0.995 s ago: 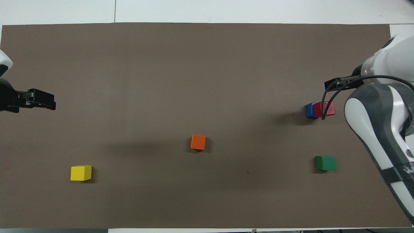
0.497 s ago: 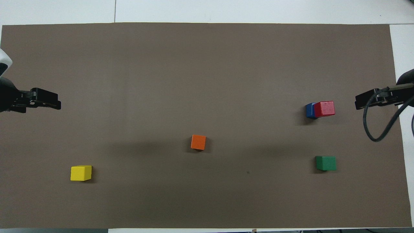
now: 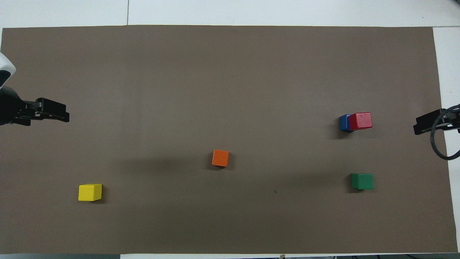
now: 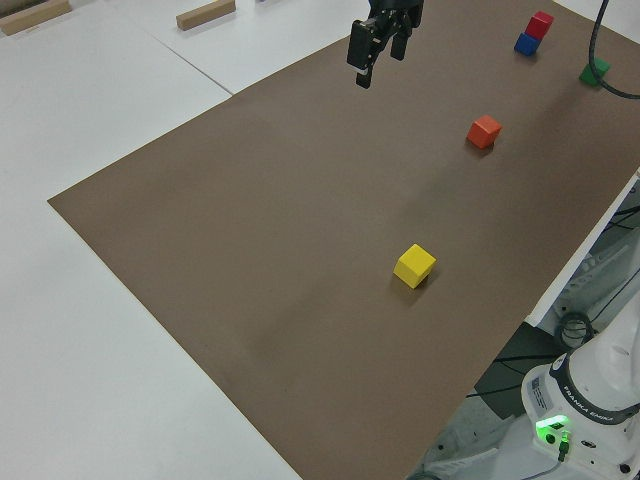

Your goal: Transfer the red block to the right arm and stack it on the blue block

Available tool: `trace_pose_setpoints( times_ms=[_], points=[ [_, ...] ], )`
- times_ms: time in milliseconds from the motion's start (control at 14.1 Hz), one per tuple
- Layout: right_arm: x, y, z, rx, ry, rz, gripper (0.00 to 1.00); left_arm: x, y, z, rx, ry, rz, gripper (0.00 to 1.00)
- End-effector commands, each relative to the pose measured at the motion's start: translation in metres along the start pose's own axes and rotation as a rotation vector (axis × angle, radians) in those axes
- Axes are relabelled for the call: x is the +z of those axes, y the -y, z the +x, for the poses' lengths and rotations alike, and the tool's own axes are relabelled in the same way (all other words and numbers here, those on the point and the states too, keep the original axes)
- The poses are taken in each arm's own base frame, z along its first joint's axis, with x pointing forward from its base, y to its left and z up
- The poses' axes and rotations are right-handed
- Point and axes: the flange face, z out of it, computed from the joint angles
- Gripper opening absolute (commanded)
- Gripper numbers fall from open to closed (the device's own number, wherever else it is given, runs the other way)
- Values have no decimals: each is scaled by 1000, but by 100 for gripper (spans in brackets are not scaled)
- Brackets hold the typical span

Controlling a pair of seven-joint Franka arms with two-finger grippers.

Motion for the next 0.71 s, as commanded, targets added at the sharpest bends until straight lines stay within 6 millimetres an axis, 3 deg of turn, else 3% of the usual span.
trace_pose_setpoints(
  times_ms=[0, 640],
  points=[
    [-4, -1, -2, -17, -47, 18, 100, -5, -3, -1, 9, 6, 11, 100],
    [-5, 0, 2, -17, -71, 17, 100, -4, 9, -3, -12, 3, 11, 100]
  ],
)
